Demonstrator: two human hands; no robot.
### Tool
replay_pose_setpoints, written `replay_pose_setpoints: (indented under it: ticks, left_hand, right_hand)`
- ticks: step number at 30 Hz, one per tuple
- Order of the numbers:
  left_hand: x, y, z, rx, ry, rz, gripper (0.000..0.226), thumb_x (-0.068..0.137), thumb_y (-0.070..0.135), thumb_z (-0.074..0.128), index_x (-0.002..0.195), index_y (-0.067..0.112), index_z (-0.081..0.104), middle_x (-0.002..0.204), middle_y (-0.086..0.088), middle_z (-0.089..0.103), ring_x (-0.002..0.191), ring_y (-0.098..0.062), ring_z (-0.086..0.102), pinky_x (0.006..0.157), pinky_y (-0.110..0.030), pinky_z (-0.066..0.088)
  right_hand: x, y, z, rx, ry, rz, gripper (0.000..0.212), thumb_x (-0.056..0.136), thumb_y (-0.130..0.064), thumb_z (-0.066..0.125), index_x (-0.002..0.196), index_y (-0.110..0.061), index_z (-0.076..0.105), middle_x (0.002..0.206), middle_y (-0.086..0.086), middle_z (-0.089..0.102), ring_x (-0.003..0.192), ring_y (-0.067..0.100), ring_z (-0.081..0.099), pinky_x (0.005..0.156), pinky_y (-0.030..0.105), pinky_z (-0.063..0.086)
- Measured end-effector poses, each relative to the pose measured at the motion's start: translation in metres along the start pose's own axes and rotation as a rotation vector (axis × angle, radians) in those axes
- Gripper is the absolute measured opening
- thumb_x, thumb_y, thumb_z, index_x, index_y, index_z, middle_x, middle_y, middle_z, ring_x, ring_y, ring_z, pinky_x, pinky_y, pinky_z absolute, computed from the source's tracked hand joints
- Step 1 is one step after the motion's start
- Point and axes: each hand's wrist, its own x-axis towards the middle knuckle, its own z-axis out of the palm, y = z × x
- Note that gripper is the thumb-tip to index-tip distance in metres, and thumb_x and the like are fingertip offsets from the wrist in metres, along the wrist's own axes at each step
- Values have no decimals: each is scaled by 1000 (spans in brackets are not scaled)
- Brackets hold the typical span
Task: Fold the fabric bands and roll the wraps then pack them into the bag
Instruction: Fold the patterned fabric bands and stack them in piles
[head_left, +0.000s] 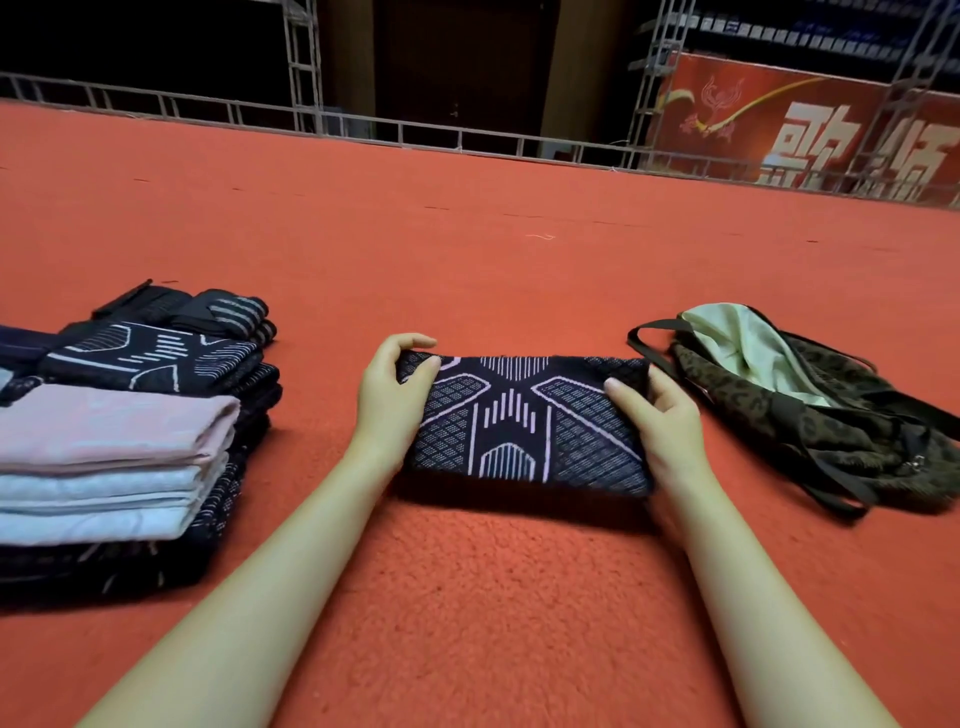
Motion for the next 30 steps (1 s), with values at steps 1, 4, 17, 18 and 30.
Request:
replay_pose_setpoints:
  ticks: [1,4,17,18,30]
  left_hand:
    - [-1,3,1,-48,0,-34,20,86,4,59,101,18,60,92,11,61,81,5,55,79,-12,43]
    - [-4,-5,3,5,-1,-164,27,87,7,59,112,18,59,103,3,61,92,-8,56,85,-22,44]
    - [-42,-4,27,773,-427,253,26,90,33,53,114,28,61,115,3,54,117,-18,41,100,-35,33]
    - [-48,-6,31,843,-495,248,30,91,36,50,119,30,58,119,4,52,120,-17,39,101,-34,30]
    - [-32,-2,24,412,-347,-153,39,96,28,45,135,22,45,90,6,63,90,-16,57,73,-26,37]
  right_hand:
    - [1,1,0,27,29,22,13,88,-7,60,100,-8,66,99,12,70,88,19,63,80,34,51]
    - [6,11,-3,-149,111,100,18,89,-9,61,106,-9,65,90,3,69,73,7,63,70,25,50]
    - [2,21,13,-282,71,304,53,81,3,62,131,-10,51,87,1,64,70,9,60,57,13,47]
    - [2,20,16,-176,84,312,49,82,1,62,130,-10,53,89,4,66,71,12,61,60,17,49]
    - [-20,34,44,-745,-487,-94,34,81,2,58,103,-19,72,111,-8,55,110,6,48,90,12,38]
